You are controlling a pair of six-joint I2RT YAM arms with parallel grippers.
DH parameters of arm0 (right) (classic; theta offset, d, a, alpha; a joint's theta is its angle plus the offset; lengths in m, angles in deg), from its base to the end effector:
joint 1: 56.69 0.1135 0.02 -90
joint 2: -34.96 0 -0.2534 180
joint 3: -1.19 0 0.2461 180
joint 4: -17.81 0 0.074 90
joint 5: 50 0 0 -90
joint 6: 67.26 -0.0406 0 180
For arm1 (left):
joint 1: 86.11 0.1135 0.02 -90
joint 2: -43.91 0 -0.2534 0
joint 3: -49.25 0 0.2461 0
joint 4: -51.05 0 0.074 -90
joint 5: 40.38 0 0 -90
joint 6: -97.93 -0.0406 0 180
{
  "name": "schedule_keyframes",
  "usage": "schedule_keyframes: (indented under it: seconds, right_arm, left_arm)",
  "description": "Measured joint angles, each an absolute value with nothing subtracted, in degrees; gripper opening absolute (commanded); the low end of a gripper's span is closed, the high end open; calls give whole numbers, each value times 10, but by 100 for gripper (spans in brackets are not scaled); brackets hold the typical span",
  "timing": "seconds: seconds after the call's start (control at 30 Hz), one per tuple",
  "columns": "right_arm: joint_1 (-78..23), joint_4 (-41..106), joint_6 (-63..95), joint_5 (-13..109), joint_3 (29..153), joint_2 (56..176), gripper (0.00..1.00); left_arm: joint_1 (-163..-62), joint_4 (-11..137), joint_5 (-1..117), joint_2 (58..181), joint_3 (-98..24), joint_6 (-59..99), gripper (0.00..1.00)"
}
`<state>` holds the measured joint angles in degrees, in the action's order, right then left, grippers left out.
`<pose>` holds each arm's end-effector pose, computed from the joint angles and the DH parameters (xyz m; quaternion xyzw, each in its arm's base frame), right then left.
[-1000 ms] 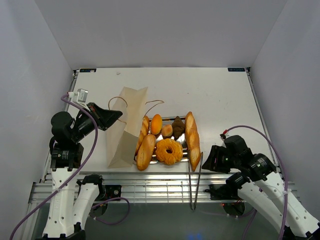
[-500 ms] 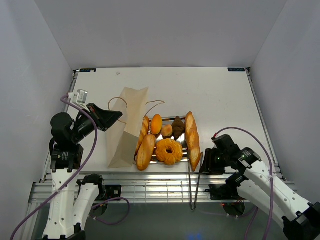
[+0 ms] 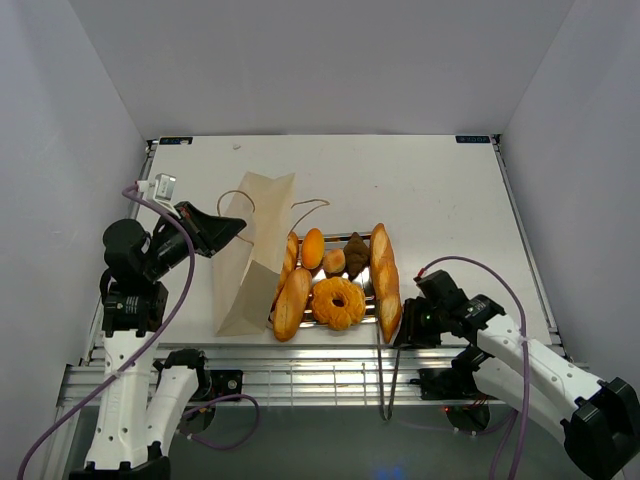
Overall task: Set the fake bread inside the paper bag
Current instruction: Pick up the clamp from the plate.
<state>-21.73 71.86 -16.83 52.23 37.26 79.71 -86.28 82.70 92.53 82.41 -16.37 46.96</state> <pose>0.1060 0.0846 0.1537 0.0138 0.9665 0.2243 0.1239 0.1441 -0.0281 0.3752 0.0067 0.7272 -0.4650 0.5049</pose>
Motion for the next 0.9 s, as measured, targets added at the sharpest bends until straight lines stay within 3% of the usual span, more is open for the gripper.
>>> schedule_keyframes:
  seconds: [0.2, 0.6, 0.9]
  right_arm:
    - [-217, 683, -176, 522, 360, 805, 32]
    - [-217, 681, -187, 506, 353, 801, 8]
    - [-217, 714, -202, 499, 352, 747, 8]
  left_arm:
    - [-863, 826, 927, 822, -164, 474, 0]
    - [-863, 826, 930, 816, -164, 474, 0]
    - [-863, 826, 932, 816, -164, 475, 0]
